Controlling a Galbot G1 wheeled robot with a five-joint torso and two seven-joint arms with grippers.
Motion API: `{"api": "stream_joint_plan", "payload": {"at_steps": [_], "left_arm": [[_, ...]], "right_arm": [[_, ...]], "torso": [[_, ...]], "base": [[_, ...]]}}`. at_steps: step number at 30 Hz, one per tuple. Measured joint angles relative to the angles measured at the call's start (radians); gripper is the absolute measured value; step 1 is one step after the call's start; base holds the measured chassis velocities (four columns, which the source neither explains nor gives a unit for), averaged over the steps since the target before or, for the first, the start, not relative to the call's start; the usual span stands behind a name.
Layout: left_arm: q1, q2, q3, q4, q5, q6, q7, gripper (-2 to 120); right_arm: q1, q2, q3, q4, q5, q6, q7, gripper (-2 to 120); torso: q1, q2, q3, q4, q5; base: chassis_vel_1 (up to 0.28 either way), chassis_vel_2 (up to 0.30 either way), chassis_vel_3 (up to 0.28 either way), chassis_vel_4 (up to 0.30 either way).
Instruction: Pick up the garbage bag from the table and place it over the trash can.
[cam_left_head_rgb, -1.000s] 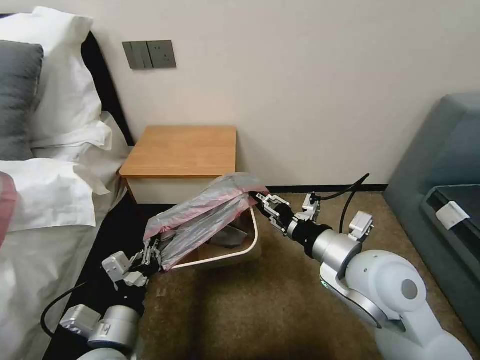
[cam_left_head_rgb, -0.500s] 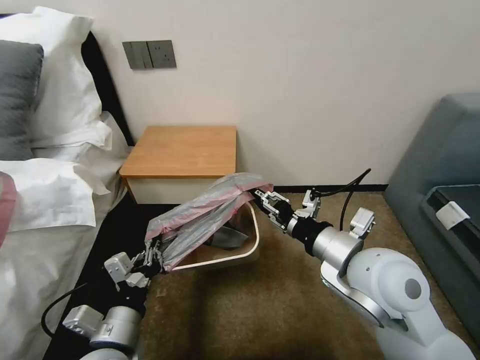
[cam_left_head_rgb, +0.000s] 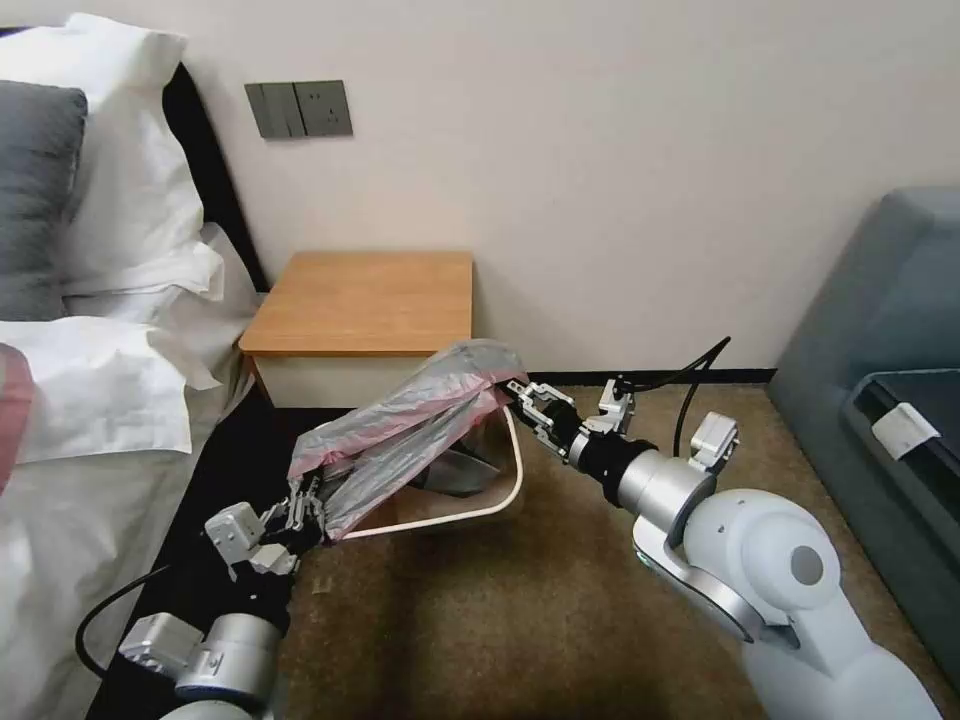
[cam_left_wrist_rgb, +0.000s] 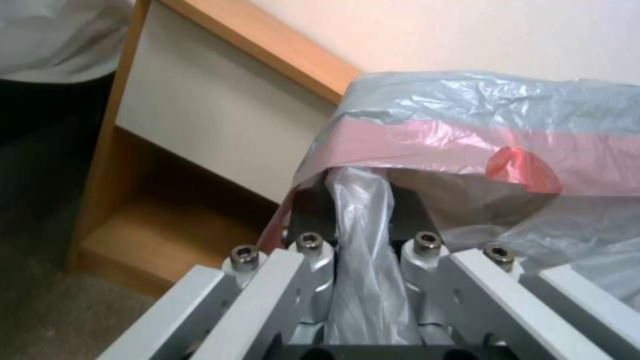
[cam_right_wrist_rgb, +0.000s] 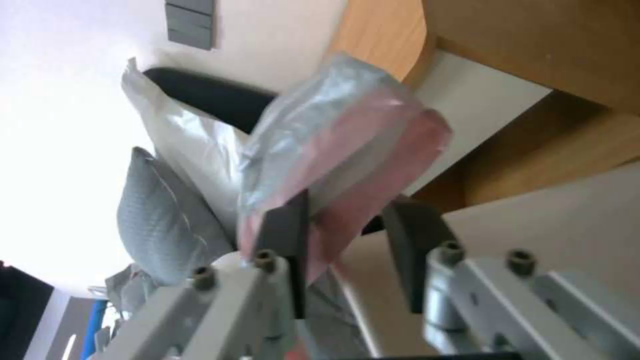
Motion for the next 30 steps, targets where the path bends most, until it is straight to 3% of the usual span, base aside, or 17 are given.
{"api": "stream_joint_plan", "payload": {"at_steps": [7,13,24,30], "left_arm": [[0.004,-0.002,0.002,0.006,0.015,-0.008,0.008,8],[0.005,-0.003,0.004,0.02,0.045,-0.025,0.016,8],[-0.002,0.001,0.002,0.045,0.139,-0.087,0.049,8],[-0.011,0.004,-0.001,0.046,0.123,-0.087,0.048,8]], "right_arm": [[0.002,-0.003,0.0,0.003,-0.006,0.004,-0.013,0],[0.005,-0.004,-0.011,0.006,-0.029,0.005,-0.007,0],[0.012,-0.051,-0.027,0.074,0.043,0.01,0.316,0],[-0.03,-0.085,-0.02,0.117,0.071,0.005,0.38,0]], "torso": [[0.0,0.0,0.0,0.0,0.0],[0.0,0.0,0.0,-0.0001,0.0],[0.0,0.0,0.0,0.0,0.0001],[0.0,0.0,0.0,-0.0001,0.0001]], "base": [[0.0,0.0,0.0,0.0],[0.0,0.0,0.0,0.0],[0.0,0.0,0.0,0.0],[0.0,0.0,0.0,0.0]]}}
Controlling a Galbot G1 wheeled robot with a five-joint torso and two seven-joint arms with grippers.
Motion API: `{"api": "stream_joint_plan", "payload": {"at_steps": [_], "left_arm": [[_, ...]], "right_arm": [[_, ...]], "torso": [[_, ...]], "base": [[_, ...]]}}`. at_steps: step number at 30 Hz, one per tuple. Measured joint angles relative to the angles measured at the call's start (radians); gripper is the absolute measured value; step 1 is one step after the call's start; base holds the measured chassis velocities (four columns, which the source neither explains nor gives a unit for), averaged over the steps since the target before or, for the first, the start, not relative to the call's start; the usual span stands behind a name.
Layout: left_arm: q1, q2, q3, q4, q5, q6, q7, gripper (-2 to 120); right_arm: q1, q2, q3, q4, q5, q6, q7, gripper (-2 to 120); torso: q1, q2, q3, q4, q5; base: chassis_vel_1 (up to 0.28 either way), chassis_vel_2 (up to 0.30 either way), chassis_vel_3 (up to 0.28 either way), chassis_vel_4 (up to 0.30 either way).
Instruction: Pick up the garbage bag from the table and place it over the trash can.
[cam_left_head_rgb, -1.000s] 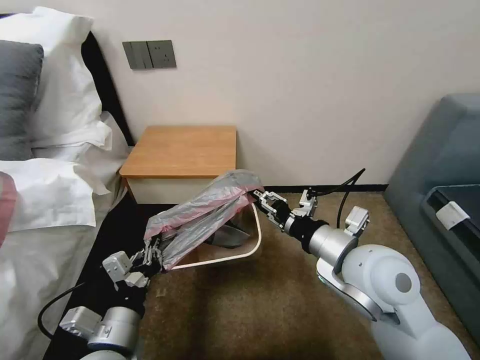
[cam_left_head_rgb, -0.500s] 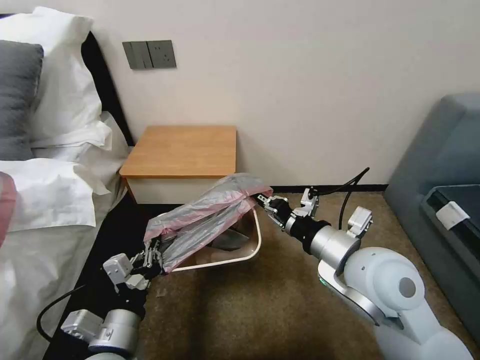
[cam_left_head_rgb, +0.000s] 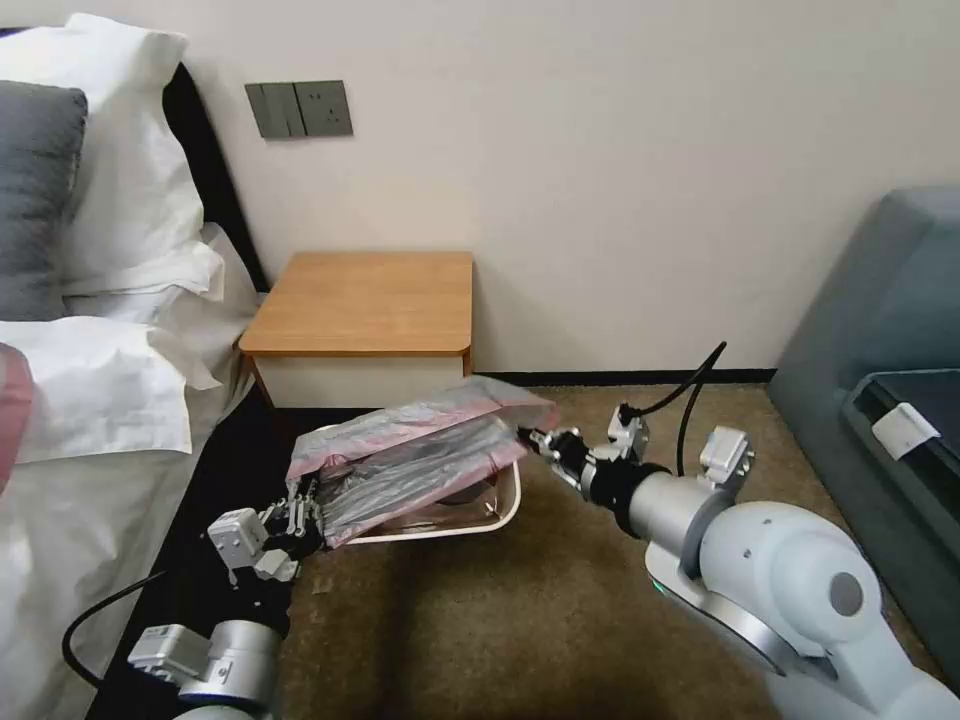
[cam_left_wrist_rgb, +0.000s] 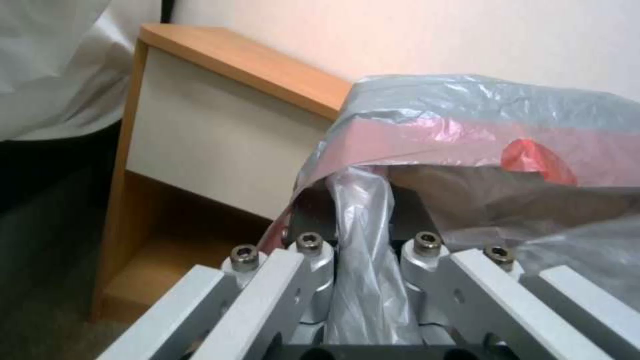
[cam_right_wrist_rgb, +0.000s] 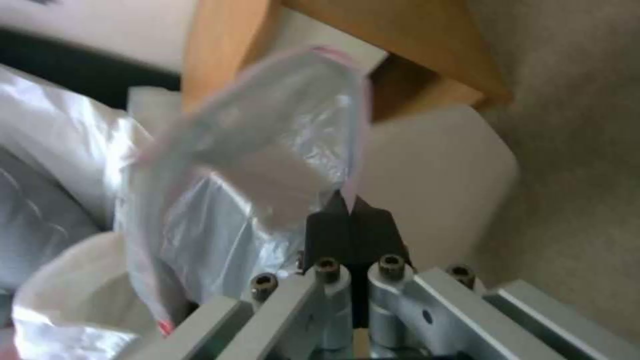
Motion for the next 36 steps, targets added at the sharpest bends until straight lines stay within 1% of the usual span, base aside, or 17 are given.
{"api": "stream_joint_plan", "payload": {"at_steps": [3,7,10,16,19,20,22,23,25,26,28,30,34,36], "left_arm": [[-0.001,-0.002,-0.002,0.0,-0.018,0.0,-0.002,8],[0.001,-0.006,-0.006,-0.011,-0.04,0.005,-0.005,8],[0.004,-0.006,-0.012,-0.02,-0.06,0.012,-0.012,8],[0.011,-0.005,-0.022,-0.049,-0.117,0.04,-0.024,8],[0.018,-0.003,-0.013,-0.06,-0.139,0.061,-0.026,8],[0.018,-0.003,-0.013,-0.06,-0.139,0.061,-0.026,8],[0.028,0.003,-0.007,-0.064,-0.149,0.077,-0.026,8],[0.028,0.003,-0.007,-0.064,-0.149,0.077,-0.026,8],[0.038,0.01,-0.005,-0.065,-0.153,0.086,-0.023,8],[0.038,0.01,-0.005,-0.065,-0.153,0.086,-0.023,8],[0.043,0.015,-0.006,-0.065,-0.16,0.089,-0.021,8],[0.043,0.016,-0.008,-0.067,-0.164,0.089,-0.02,8],[0.043,0.016,-0.022,-0.076,-0.182,0.096,-0.02,8],[0.043,0.016,-0.028,-0.078,-0.186,0.097,-0.02,8]], "right_arm": [[-0.027,-0.034,0.013,0.032,0.027,-0.01,0.038,0],[-0.043,-0.06,0.021,0.036,0.055,-0.026,0.079,0],[-0.054,-0.065,0.022,0.036,0.067,-0.035,0.1,0],[-0.073,-0.048,0.012,0.036,0.078,-0.049,0.096,0],[-0.067,-0.015,-0.003,0.025,0.038,-0.07,0.039,0],[-0.067,-0.015,-0.003,0.025,0.038,-0.07,0.039,0],[-0.059,-0.001,-0.005,-0.002,-0.013,-0.085,-0.009,0],[-0.059,-0.001,-0.005,-0.002,-0.013,-0.085,-0.009,0],[-0.054,0.004,-0.005,-0.025,-0.081,-0.099,-0.057,0],[-0.054,0.004,-0.005,-0.025,-0.081,-0.099,-0.057,0],[-0.054,0.002,-0.011,-0.037,-0.135,-0.12,-0.094,0],[-0.053,0.001,-0.017,-0.04,-0.155,-0.126,-0.104,0],[-0.041,-0.005,-0.055,-0.062,-0.254,-0.133,-0.14,0],[-0.034,-0.005,-0.062,-0.07,-0.271,-0.135,-0.146,0]], "torso": [[0.0,0.0,0.0,0.0,0.0],[0.0,0.0,0.0,0.0,0.0],[0.0,0.0,0.0,0.0,0.0],[0.0,0.0,0.0,0.0,0.0],[0.0,0.0,0.0,0.0001,-0.0002],[0.0,0.0,0.0,0.0001,-0.0002],[0.0,0.0,0.0,0.0001,-0.0002],[0.0,0.0,0.0,0.0001,-0.0002],[0.0,0.0,0.0,0.0002,0.0],[0.0,0.0,0.0,0.0002,0.0],[0.0,0.0,0.0,0.0001,-0.0001],[0.0,0.0,0.0,0.0001,-0.0001],[0.0,0.0,0.0,0.0,-0.0001],[0.0,0.0,0.0,0.0001,-0.0001]], "base": [[0.0,0.0,0.0,0.0],[0.0,0.0,0.0,0.0],[0.0,0.0,0.0,0.0],[0.0,0.0,0.0,0.0],[0.0,0.0,0.0,0.0],[0.0,0.0,0.0,0.0],[0.0,0.0,0.0,0.0],[0.0,0.0,0.0,0.0],[0.0,0.0,0.0,0.0],[0.0,0.0,0.0,0.0],[0.0,0.0,0.0,0.0],[0.0,0.0,0.0,0.0],[0.0,0.0,0.0,0.0],[0.0,0.0,0.0,0.0]]}}
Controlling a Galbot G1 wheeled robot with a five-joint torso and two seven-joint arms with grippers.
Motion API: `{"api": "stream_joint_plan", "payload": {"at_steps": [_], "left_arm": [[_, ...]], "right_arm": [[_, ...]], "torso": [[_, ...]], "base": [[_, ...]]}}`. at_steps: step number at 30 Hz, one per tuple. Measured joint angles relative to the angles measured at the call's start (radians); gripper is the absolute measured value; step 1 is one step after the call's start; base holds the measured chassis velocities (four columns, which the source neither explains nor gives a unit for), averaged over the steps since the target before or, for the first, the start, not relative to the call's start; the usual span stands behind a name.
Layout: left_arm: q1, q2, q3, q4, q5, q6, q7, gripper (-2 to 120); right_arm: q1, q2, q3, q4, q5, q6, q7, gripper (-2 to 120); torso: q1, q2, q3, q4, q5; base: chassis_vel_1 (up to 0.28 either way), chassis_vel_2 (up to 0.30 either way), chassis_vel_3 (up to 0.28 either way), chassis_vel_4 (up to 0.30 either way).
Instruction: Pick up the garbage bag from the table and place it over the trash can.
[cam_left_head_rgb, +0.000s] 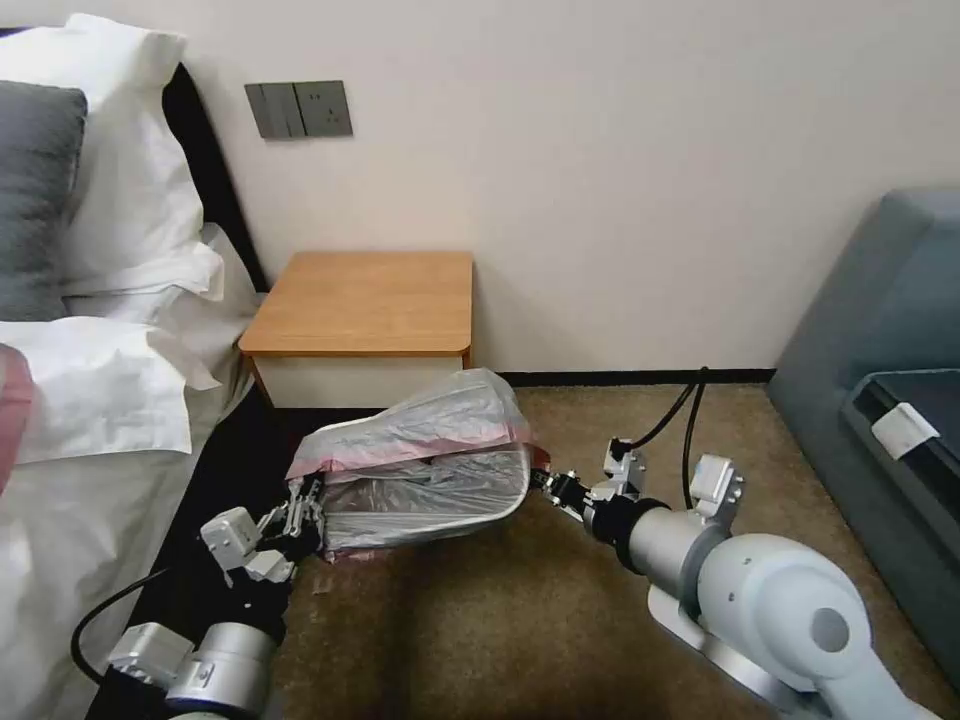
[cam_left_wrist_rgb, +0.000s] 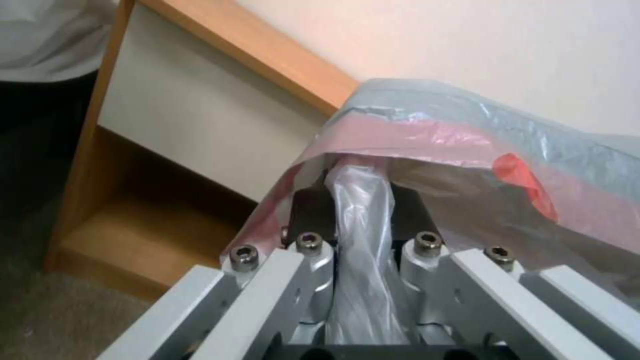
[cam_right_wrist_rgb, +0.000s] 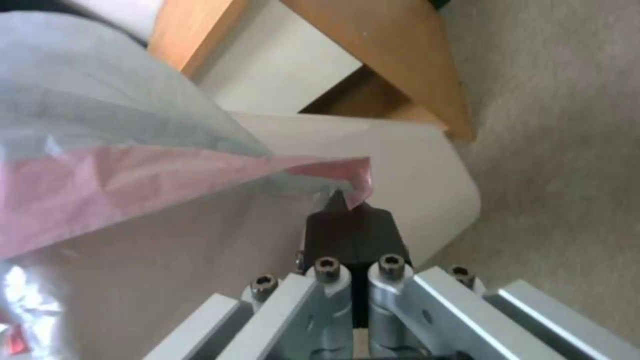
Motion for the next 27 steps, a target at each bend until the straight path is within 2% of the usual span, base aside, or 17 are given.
{"api": "stream_joint_plan", "payload": {"at_steps": [6,11,12,14,16,17,20,21,23,25,27], "left_arm": [[0.0,0.0,-0.026,0.001,-0.008,0.0,0.001,8],[-0.008,0.001,-0.049,0.01,-0.011,-0.003,-0.002,8],[-0.008,0.001,-0.049,0.01,-0.011,-0.003,-0.002,8],[-0.016,0.001,-0.059,0.015,-0.012,-0.005,-0.012,8],[-0.023,0.0,-0.069,0.019,-0.009,-0.006,-0.021,8],[-0.023,0.0,-0.069,0.019,-0.009,-0.006,-0.021,8],[-0.031,0.001,-0.074,0.023,0.009,-0.007,-0.033,8],[-0.031,0.001,-0.074,0.023,0.009,-0.007,-0.033,8],[-0.034,0.001,-0.074,0.028,0.03,-0.008,-0.04,8],[-0.047,0.009,-0.074,0.042,0.044,-0.005,-0.05,8],[-0.051,0.014,-0.073,0.048,0.049,-0.003,-0.053,8]], "right_arm": [[-0.003,-0.011,-0.018,0.001,-0.075,-0.01,-0.024,0],[-0.044,-0.035,-0.011,0.063,-0.087,-0.022,-0.024,18],[-0.044,-0.035,-0.011,0.063,-0.087,-0.022,-0.024,18],[-0.068,-0.045,-0.002,0.092,-0.087,-0.031,-0.021,28],[-0.1,-0.055,0.005,0.101,-0.087,-0.042,-0.019,37],[-0.1,-0.055,0.005,0.101,-0.087,-0.042,-0.019,37],[-0.145,-0.064,0.017,0.101,-0.082,-0.051,-0.016,51],[-0.145,-0.064,0.017,0.101,-0.082,-0.051,-0.016,51],[-0.162,-0.076,0.038,0.101,-0.059,-0.032,-0.025,60],[-0.141,-0.11,0.051,0.101,-0.123,0.017,-0.088,71],[-0.125,-0.132,0.061,0.101,-0.156,0.041,-0.122,74]], "torso": [[0.0,0.0,0.0,0.0,0.0001],[0.0,0.0,0.0,0.0,0.0],[0.0,0.0,0.0,0.0,0.0],[0.0,0.0,0.0,-0.0001,0.0],[0.0,0.0,0.0,-0.0001,0.0001],[0.0,0.0,0.0,-0.0001,0.0001],[0.0,0.0,0.0,0.0,0.0001],[0.0,0.0,0.0,0.0,0.0001],[0.0,0.0,0.0,-0.0003,0.0001],[0.0,0.0,0.0,-0.0001,0.0003],[0.0,0.0,0.0,-0.0001,0.0001]], "base": [[0.0,0.0,0.0,0.0],[0.0,0.0,0.0,0.0],[0.0,0.0,0.0,0.0],[0.0,0.0,0.0,0.0],[0.0,0.0,0.0,0.0],[0.0,0.0,0.0,0.0],[0.0,0.0,0.0,0.0],[0.0,0.0,0.0,0.0],[0.0,0.0,0.0,0.0],[0.0,0.0,0.0,0.0],[0.0,0.0,0.0,0.0]]}}
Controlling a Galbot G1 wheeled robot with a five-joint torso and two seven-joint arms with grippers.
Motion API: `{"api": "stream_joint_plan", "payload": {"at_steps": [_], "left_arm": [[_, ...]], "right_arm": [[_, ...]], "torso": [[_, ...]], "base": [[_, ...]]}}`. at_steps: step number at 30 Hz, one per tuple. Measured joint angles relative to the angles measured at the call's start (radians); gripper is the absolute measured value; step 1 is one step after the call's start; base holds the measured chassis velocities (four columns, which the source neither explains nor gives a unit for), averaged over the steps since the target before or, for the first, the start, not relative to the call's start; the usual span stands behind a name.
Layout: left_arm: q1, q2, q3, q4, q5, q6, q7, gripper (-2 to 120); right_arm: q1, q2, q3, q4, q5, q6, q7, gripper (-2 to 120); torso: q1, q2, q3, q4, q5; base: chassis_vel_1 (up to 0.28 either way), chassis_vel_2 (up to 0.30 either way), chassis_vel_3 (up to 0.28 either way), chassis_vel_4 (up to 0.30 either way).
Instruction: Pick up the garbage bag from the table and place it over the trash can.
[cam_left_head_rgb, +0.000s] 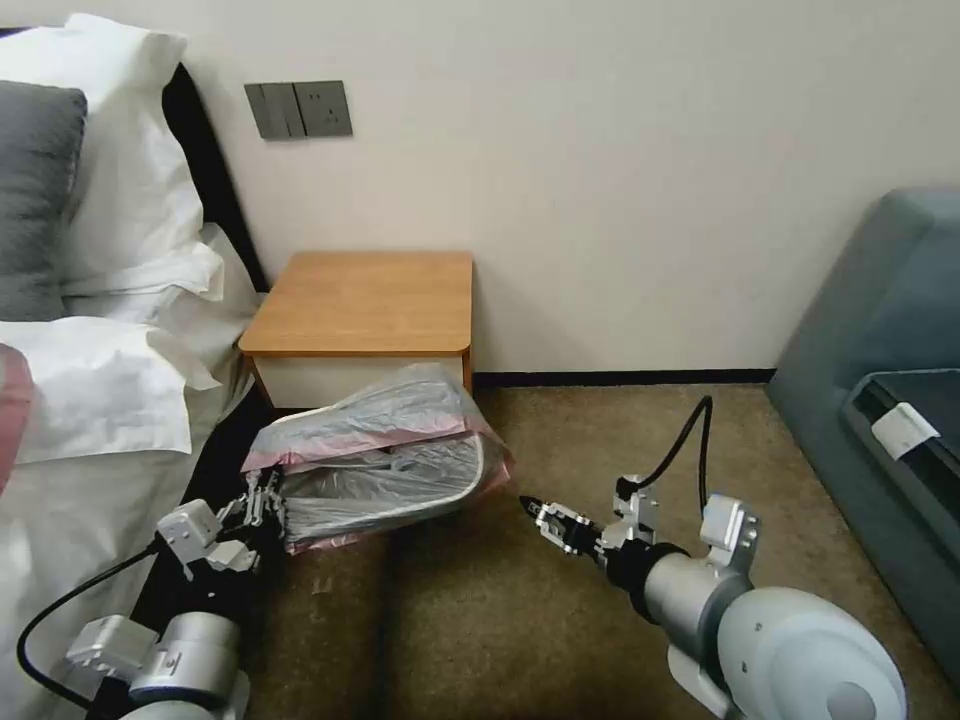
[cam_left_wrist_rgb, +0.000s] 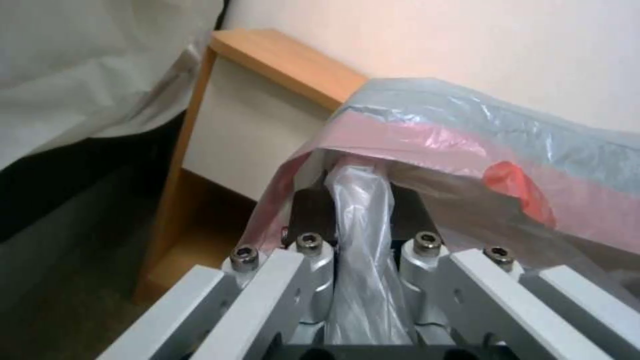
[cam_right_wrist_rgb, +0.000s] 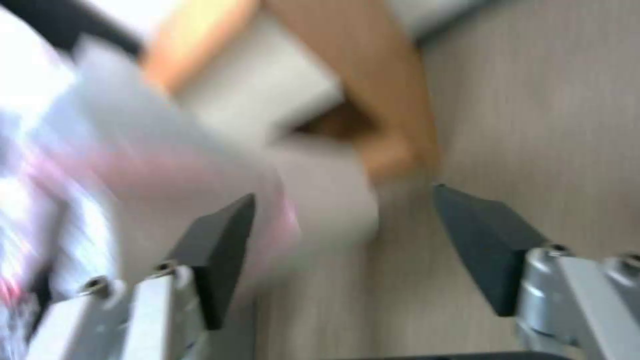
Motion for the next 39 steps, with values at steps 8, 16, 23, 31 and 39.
{"api": "stream_joint_plan", "payload": {"at_steps": [8,16,23,31,39], "left_arm": [[0.038,0.017,0.021,-0.022,0.082,0.0,-0.003,8],[0.003,0.084,0.103,-0.031,0.159,0.051,-0.077,8],[-0.005,0.098,0.158,-0.04,0.229,0.105,-0.159,8],[-0.014,0.091,0.177,-0.045,0.236,0.129,-0.209,8],[-0.015,0.081,0.193,-0.056,0.246,0.129,-0.217,8]], "right_arm": [[0.115,-0.161,-0.001,0.001,-0.301,0.1,-0.393,99],[0.491,-0.155,-0.328,-0.183,-0.775,0.102,-0.746,100],[0.642,-0.053,-0.624,-0.292,-1.116,0.078,-0.774,100],[0.662,-0.009,-0.735,-0.321,-1.203,0.021,-0.757,100],[0.702,0.045,-0.807,-0.376,-1.258,-0.033,-0.71,100]], "torso": [[0.0,0.0,0.0,0.0,0.0002],[0.0,0.0,0.0,0.0001,-0.0002],[0.0,0.0,0.0,0.0003,-0.0003],[0.0,0.0,0.0,0.0,-0.0002],[0.0,0.0,0.0,0.0,-0.0001]], "base": [[0.0,0.0,0.0,0.0],[0.0,0.0,0.0,0.0],[0.0,0.0,0.0,0.0],[0.0,0.0,0.0,0.0],[0.0,0.0,0.0,0.0]]}}
